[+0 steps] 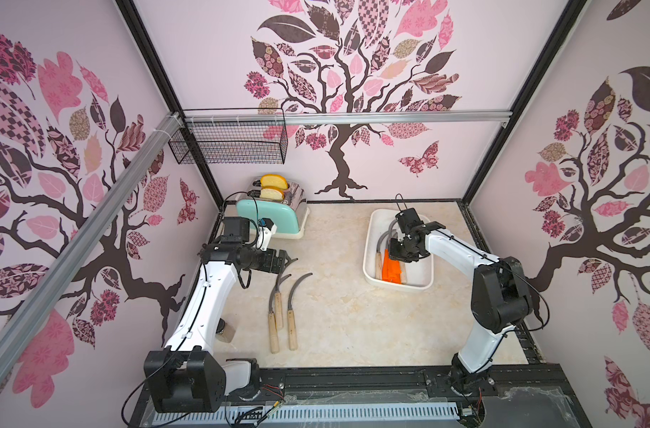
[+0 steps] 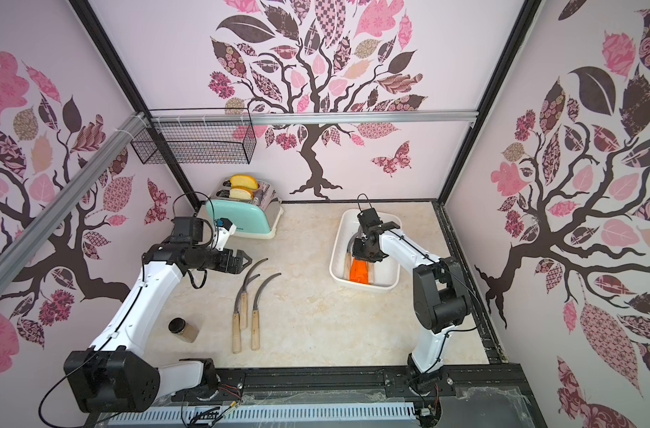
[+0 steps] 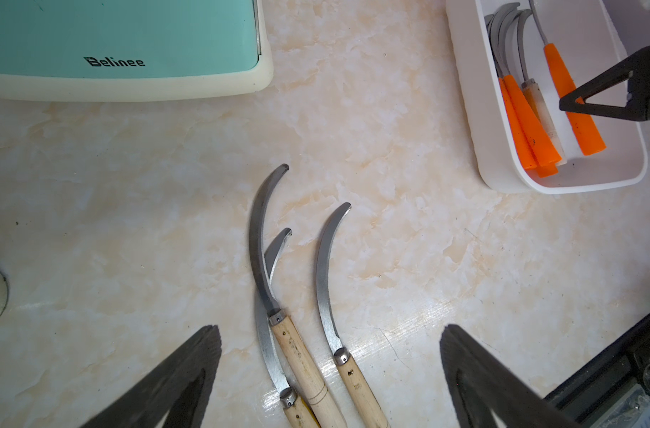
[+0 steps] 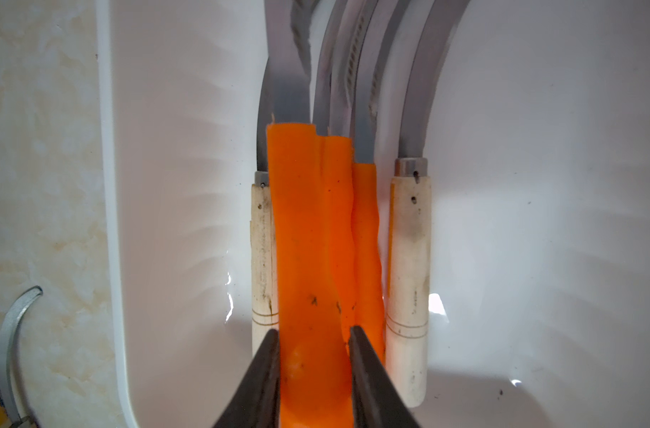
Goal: Put small sickles into storage boxes
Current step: Place the sickle in the storage box.
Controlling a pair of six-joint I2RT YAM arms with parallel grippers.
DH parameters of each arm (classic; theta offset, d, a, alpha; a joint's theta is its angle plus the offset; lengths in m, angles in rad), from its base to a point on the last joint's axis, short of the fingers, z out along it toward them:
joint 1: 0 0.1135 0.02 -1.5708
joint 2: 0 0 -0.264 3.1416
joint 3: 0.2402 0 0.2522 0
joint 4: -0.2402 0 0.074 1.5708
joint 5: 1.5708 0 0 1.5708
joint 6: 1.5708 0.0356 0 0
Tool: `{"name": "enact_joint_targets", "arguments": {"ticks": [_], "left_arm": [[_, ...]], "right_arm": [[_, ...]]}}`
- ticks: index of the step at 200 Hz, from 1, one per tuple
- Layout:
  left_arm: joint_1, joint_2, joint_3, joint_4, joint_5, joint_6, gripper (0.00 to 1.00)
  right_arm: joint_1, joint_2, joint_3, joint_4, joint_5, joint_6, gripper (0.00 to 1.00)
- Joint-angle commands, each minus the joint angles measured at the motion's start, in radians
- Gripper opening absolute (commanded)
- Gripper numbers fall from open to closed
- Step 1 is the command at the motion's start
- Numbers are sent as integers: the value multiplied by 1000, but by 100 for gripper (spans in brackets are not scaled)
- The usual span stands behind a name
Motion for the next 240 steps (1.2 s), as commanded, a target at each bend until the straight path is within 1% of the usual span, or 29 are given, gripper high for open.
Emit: {"name": "enact_joint_targets", "arguments": {"ticks": [1,88,189,240], "left_arm": [[-3,-4,8,5,1,9,97],[-3,22,19,14,-4,12,97],[-3,40,34,22,-1,19,97],[-4,43,29,24,-1,18,97]], "right_arm": [[-4,22,35,16,-24,7,0],[-1,75,26,48,-80,28,0],[34,103,30,31,-68,25,0],[53,118,39,21,-50,20,4]]}}
